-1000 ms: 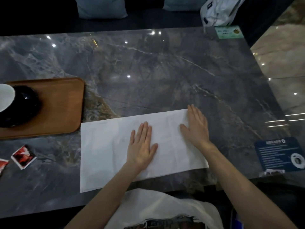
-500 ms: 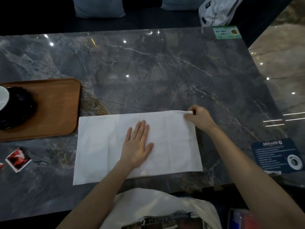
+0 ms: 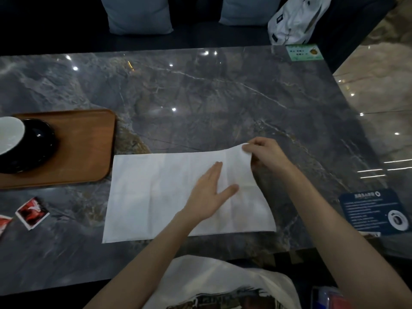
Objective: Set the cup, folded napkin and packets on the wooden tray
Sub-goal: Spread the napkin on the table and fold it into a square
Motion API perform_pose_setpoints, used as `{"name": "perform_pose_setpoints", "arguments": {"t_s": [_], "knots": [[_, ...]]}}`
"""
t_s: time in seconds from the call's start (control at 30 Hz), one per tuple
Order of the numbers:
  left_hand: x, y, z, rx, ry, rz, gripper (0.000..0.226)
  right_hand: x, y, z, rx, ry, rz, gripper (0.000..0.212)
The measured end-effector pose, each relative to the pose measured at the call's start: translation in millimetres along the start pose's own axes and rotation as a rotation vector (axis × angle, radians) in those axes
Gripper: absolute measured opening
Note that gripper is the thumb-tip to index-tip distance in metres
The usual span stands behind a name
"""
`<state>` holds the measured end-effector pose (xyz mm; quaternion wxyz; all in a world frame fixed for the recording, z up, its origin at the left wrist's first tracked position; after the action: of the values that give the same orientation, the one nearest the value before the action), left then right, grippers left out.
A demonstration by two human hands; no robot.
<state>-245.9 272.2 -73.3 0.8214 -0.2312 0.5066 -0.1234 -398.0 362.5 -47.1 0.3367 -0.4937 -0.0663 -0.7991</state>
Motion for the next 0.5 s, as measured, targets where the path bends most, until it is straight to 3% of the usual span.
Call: {"name": "perform_pose_setpoints", "arguments": {"t_s": [0.07,0.17,0.33,0.5], "knots": [[-27,1,10,0.034,0.021,0.252,0.075,12,19,9,0.068,0.003,-0.011,0.004],[-41,0,24,-0.048,0.036,0.409,0.068,27,43,18,0.121,-0.025,-0.015,0.024],[-15,-19,54,-0.297,-0.163,0.408,0.043,55,79,27,0.254,-0.176,0.036,0.019],[24,-48,83,-0.413,-0.306,0.387,0.028,67,118,22,0.317,-0.198,0.101,0.016]]}}
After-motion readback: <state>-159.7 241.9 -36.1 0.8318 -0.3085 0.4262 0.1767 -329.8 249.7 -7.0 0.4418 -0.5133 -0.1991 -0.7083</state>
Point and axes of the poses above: each hand's wrist, its own z-axis away from the middle knuckle, its own y-axis out of the palm, x = y × z, the point moved 4 cm from there along -z, towards the middle knuckle, and after that the axes turned 2 degrees about x, right-handed, at the moved point
